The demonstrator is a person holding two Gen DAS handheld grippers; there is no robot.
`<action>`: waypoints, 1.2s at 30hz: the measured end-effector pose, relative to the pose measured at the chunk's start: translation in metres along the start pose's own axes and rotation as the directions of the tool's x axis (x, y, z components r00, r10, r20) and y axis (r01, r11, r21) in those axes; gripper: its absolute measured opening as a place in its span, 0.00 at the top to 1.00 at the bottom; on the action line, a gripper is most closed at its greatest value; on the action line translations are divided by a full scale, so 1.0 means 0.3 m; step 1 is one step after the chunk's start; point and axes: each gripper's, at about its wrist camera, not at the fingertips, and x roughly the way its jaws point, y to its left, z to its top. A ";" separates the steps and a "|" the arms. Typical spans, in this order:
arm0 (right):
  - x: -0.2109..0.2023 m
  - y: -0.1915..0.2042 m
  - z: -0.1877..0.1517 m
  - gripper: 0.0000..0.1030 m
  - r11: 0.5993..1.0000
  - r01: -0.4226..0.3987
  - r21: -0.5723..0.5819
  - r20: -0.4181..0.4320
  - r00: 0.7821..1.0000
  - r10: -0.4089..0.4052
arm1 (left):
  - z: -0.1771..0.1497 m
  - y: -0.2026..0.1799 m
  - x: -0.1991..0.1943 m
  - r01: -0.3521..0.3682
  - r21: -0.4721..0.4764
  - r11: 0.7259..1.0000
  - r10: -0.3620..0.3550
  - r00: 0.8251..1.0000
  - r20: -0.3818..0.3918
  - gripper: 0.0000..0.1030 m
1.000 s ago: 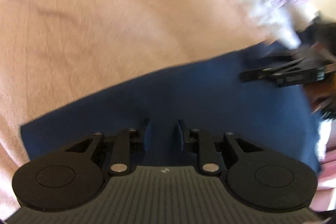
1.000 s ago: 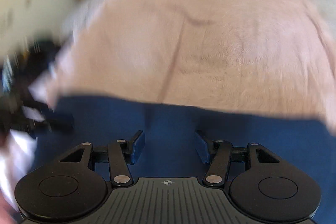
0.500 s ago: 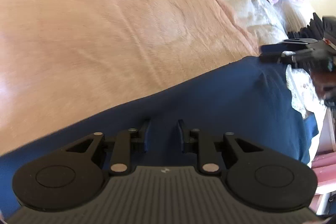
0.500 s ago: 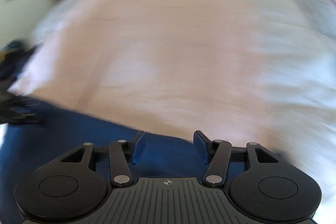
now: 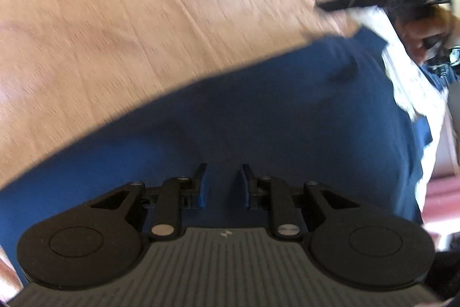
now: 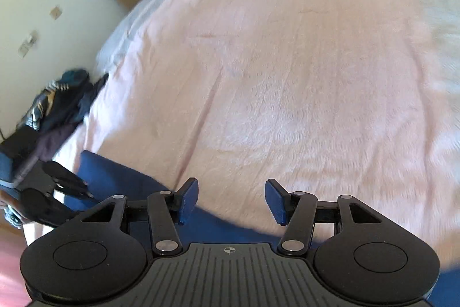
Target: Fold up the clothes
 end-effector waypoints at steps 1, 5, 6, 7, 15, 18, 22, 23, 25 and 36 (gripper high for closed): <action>0.058 -0.023 0.004 0.46 1.000 -0.019 0.006 -0.084 0.996 0.019 | 0.015 -0.002 -0.004 -0.002 0.002 1.000 0.002 1.000 0.027 0.79; 0.100 -0.039 -0.013 0.47 0.995 -0.095 -0.008 -0.268 0.959 0.089 | 0.068 -0.018 -0.016 -0.006 0.030 1.000 0.003 0.995 0.100 0.77; 0.085 -0.023 -0.022 0.47 0.993 -0.112 -0.022 -0.286 0.953 0.101 | 0.076 -0.020 -0.013 -0.008 0.038 0.999 0.004 0.995 0.104 0.77; 0.069 -0.006 -0.035 0.47 0.992 -0.119 -0.036 -0.299 0.949 0.103 | 0.084 -0.022 -0.010 -0.010 0.045 0.999 0.006 0.994 0.107 0.77; 0.090 0.002 -0.082 0.47 0.977 -0.194 0.084 -0.336 0.918 0.211 | 0.072 -0.039 0.013 -0.032 0.135 0.990 0.025 0.998 0.053 0.77; 0.104 0.008 -0.082 0.47 0.963 -0.252 0.098 -0.413 0.870 0.269 | 0.085 -0.015 -0.039 -0.046 0.103 0.994 0.031 0.990 0.141 0.77; 0.082 0.004 -0.086 0.47 0.959 -0.260 0.112 -0.408 0.868 0.283 | 0.129 0.061 -0.037 -0.030 -0.009 1.000 0.031 0.986 0.163 0.70; 0.079 0.000 -0.089 0.47 0.958 -0.258 0.121 -0.407 0.867 0.285 | 0.132 0.082 -0.006 -0.006 -0.034 0.999 0.010 0.994 0.113 0.70; 0.067 -0.010 -0.097 0.47 0.958 -0.254 0.132 -0.405 0.868 0.286 | 0.115 0.107 0.063 0.025 -0.054 0.998 -0.025 1.000 -0.003 0.70; 0.002 -0.198 -0.039 0.46 0.937 -0.183 0.298 -0.254 0.931 0.263 | 0.007 0.023 0.044 0.031 0.008 0.999 -0.031 0.999 -0.032 0.71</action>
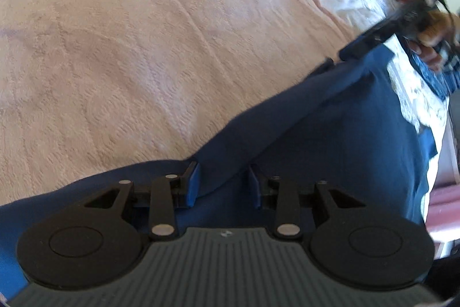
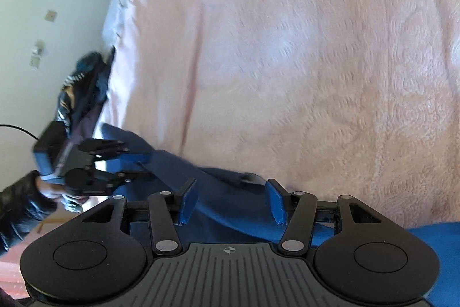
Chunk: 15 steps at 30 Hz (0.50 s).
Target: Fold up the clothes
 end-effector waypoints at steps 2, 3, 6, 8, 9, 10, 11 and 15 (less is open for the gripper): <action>0.053 -0.020 0.005 0.46 0.999 -0.047 0.010 -0.082 0.995 0.048 | -0.020 -0.013 -0.005 0.002 -0.002 1.000 -0.002 1.000 -0.001 0.71; 0.078 -0.022 0.007 0.46 0.997 -0.071 0.014 -0.112 0.991 0.072 | -0.029 -0.017 -0.008 0.000 -0.002 1.000 0.000 1.000 0.000 0.71; 0.128 -0.023 0.014 0.46 0.989 -0.147 0.027 -0.171 0.974 0.150 | -0.061 -0.025 -0.011 0.007 -0.004 1.000 -0.007 1.000 -0.006 0.71; 0.135 -0.006 0.026 0.47 0.990 -0.139 -0.005 -0.152 0.979 0.137 | -0.077 -0.028 -0.021 0.001 -0.007 1.000 -0.001 1.000 0.004 0.71; 0.136 -0.002 0.031 0.47 0.993 -0.117 -0.016 -0.132 0.985 0.114 | -0.081 -0.028 -0.025 0.000 -0.014 1.000 0.000 1.000 0.008 0.71; 0.137 0.001 0.036 0.47 0.995 -0.095 -0.027 -0.111 0.990 0.092 | -0.084 -0.028 -0.028 -0.001 -0.016 1.000 0.001 1.000 0.010 0.71; 0.137 0.004 0.041 0.47 0.997 -0.073 -0.037 -0.091 0.993 0.069 | -0.087 -0.029 -0.030 -0.002 -0.018 1.000 0.002 1.000 0.012 0.71; 0.137 0.014 0.052 0.47 0.999 -0.013 -0.050 -0.023 1.000 0.011 | -0.105 -0.039 -0.049 -0.006 -0.012 1.000 0.007 1.000 0.020 0.71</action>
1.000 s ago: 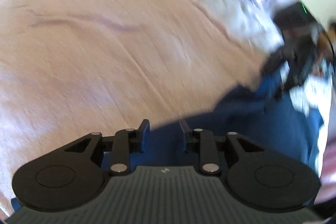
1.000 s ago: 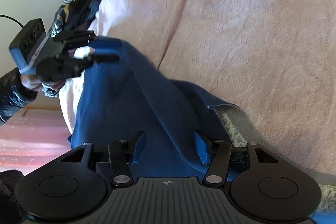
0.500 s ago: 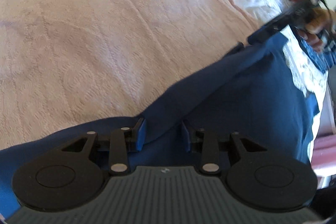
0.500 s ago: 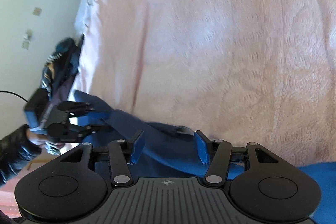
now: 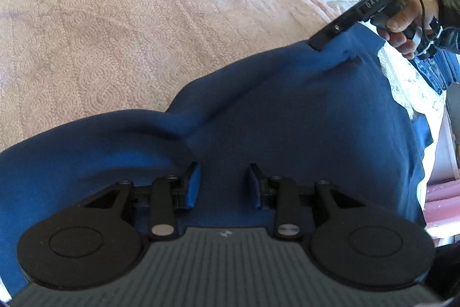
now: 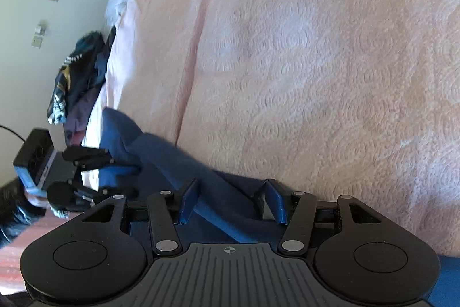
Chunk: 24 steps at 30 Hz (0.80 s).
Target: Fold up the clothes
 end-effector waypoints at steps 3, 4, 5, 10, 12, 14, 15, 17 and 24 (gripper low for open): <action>0.053 0.017 -0.027 0.47 0.999 -0.039 0.005 -0.063 0.997 0.039 | -0.022 -0.010 -0.024 -0.016 0.005 1.000 0.016 1.000 0.012 0.71; 0.054 0.031 -0.039 0.47 0.999 -0.037 -0.011 -0.076 0.996 0.036 | -0.030 -0.013 -0.032 -0.022 0.007 1.000 0.022 1.000 0.016 0.71; 0.055 0.045 -0.052 0.47 0.999 -0.035 -0.027 -0.089 0.996 0.032 | -0.043 -0.015 -0.042 -0.022 0.003 1.000 0.022 1.000 0.014 0.71; 0.057 0.066 -0.097 0.47 0.996 -0.093 -0.005 -0.120 0.988 0.092 | -0.088 -0.001 -0.111 -0.009 -0.054 0.999 0.012 0.999 0.050 0.71; 0.054 0.047 -0.099 0.47 0.993 -0.110 0.041 -0.104 0.988 0.113 | -0.092 0.011 -0.127 -0.017 -0.068 0.998 0.022 0.998 0.061 0.71; 0.039 0.007 -0.082 0.47 0.994 -0.071 0.087 -0.046 0.996 0.075 | -0.098 0.017 -0.135 -0.032 -0.066 0.997 0.037 0.997 0.064 0.71; 0.032 -0.011 -0.073 0.47 0.992 -0.062 0.106 -0.027 0.998 0.065 | -0.099 0.019 -0.139 -0.036 -0.065 0.997 0.040 0.997 0.068 0.71; 0.042 -0.039 -0.057 0.46 0.987 -0.086 0.139 -0.016 0.996 0.089 | -0.093 0.022 -0.150 -0.035 -0.061 0.998 0.040 0.995 0.094 0.71; 0.190 -0.038 -0.029 0.45 0.892 -0.391 0.228 -0.071 0.907 0.416 | -0.023 0.053 -0.226 -0.043 -0.107 0.993 0.069 0.966 0.250 0.70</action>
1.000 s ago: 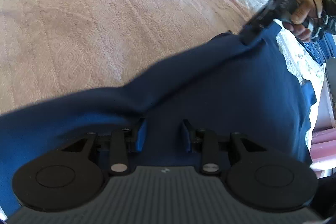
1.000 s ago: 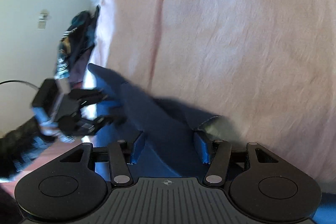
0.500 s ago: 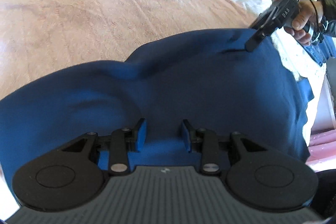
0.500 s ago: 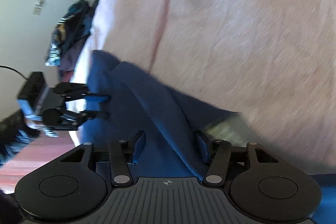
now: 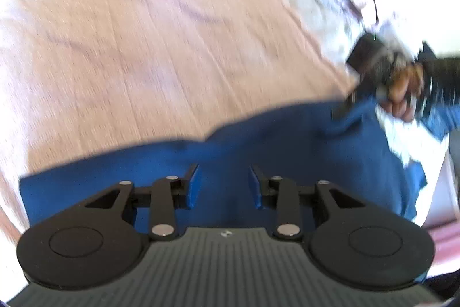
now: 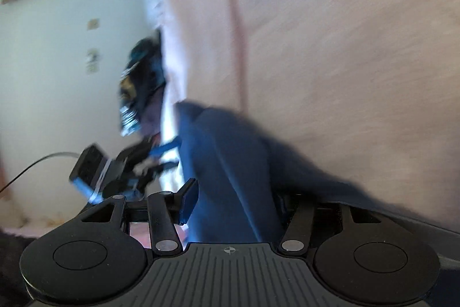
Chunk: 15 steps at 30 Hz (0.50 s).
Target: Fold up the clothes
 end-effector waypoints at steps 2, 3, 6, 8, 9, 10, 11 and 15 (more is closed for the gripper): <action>0.022 -0.009 0.012 0.42 1.000 -0.007 0.009 0.034 0.999 0.006 | 0.031 0.014 -0.004 -0.014 0.005 1.000 0.014 1.000 0.026 0.70; 0.032 -0.017 0.020 0.42 1.000 -0.011 0.017 0.059 0.998 0.010 | 0.047 0.021 -0.002 -0.022 0.007 1.000 0.022 0.999 0.034 0.70; 0.018 -0.015 0.030 0.42 0.994 -0.112 0.000 0.155 0.982 0.111 | 0.093 0.042 0.028 -0.031 0.025 0.999 0.030 0.999 0.025 0.70; -0.058 0.014 0.003 0.42 0.986 -0.155 -0.066 0.282 0.945 0.168 | 0.110 0.052 0.052 -0.028 0.040 0.999 0.027 1.000 0.009 0.70; -0.099 0.026 -0.015 0.42 0.982 -0.160 -0.095 0.344 0.921 0.183 | 0.109 0.054 0.066 -0.023 0.054 0.998 0.023 1.000 -0.006 0.70; -0.140 0.038 -0.034 0.42 0.979 -0.163 -0.124 0.404 0.893 0.200 | 0.108 0.057 0.080 -0.017 0.069 0.997 0.019 1.000 -0.022 0.70; -0.168 0.042 -0.058 0.42 0.977 -0.157 -0.145 0.442 0.873 0.206 | 0.101 0.054 0.095 -0.018 0.083 0.996 0.022 0.999 -0.040 0.70; -0.202 0.022 -0.117 0.42 0.982 -0.128 -0.141 0.507 0.842 0.183 | 0.068 0.066 0.100 -0.035 0.067 0.997 0.039 0.997 -0.070 0.70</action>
